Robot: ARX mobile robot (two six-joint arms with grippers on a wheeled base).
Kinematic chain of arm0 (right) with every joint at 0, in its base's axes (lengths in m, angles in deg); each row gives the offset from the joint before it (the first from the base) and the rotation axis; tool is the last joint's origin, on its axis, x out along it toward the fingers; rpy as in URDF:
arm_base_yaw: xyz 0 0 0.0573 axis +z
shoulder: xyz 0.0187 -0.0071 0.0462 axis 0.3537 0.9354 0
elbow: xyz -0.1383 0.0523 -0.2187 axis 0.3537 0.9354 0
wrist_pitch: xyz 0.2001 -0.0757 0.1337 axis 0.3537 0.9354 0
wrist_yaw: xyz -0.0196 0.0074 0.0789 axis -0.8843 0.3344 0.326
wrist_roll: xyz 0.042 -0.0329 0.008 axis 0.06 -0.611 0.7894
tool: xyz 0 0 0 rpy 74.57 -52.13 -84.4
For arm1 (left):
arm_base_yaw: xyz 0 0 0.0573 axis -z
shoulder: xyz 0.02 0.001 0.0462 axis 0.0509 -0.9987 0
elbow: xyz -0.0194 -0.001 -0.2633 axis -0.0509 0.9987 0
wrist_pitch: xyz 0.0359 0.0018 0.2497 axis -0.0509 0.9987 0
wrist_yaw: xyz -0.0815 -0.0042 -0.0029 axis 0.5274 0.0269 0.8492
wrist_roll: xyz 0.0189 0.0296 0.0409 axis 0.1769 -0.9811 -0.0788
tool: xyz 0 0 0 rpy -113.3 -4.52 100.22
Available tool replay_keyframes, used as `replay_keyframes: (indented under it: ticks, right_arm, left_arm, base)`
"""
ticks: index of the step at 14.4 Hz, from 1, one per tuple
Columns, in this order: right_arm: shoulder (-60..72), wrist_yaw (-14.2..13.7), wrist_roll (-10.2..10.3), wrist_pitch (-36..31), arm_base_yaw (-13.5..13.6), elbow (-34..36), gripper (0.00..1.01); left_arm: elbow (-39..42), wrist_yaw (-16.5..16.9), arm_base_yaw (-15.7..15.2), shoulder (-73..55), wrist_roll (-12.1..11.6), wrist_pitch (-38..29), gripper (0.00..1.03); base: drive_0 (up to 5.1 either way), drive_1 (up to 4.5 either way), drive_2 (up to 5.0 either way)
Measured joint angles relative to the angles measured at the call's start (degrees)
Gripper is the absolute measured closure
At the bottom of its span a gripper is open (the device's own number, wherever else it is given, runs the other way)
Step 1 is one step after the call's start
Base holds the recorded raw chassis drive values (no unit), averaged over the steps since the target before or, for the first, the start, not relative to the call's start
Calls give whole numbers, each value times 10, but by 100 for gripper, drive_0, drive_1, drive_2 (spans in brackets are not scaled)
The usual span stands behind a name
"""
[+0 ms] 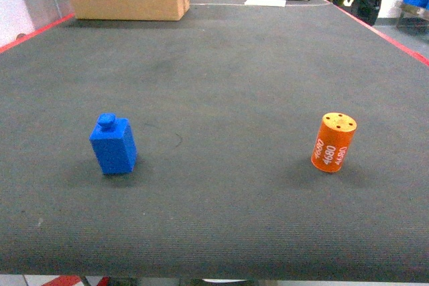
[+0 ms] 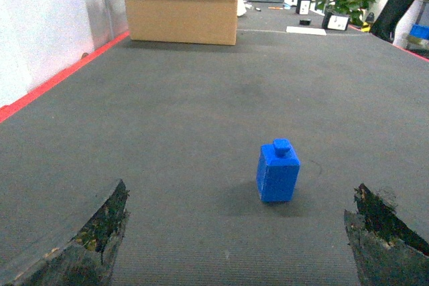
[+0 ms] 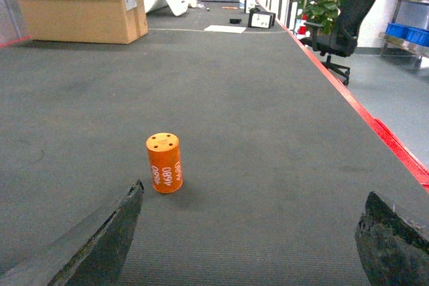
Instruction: Sort blue parts and orange caps into right shelf containers
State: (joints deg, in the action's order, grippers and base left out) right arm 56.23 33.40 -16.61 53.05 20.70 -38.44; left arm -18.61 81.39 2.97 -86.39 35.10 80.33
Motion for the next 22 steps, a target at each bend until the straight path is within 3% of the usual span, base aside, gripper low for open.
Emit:
replay_keyframes:
  ticks: [22]
  right_arm:
    - [0,0,0,0,0,0,3]
  left_arm:
    - [0,0,0,0,0,0,5]
  base:
    - [0,0,0]
